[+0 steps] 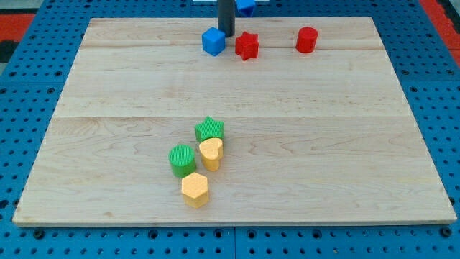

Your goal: Push blue cube to the top center slightly

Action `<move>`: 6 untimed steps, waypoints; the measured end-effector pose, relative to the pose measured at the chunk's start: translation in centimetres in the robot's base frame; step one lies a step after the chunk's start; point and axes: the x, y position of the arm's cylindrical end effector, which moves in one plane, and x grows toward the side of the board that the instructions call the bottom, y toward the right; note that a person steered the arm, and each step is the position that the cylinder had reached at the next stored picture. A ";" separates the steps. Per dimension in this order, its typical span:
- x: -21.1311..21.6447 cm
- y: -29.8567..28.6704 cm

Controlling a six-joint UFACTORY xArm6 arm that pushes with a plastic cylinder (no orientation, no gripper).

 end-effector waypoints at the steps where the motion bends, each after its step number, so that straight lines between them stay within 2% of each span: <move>1: 6.1 0.8; 2: 5.2 -2.7; 3: -0.8 -4.9; 4: -2.0 0.2; 5: 0.1 4.5; 6: 4.7 5.5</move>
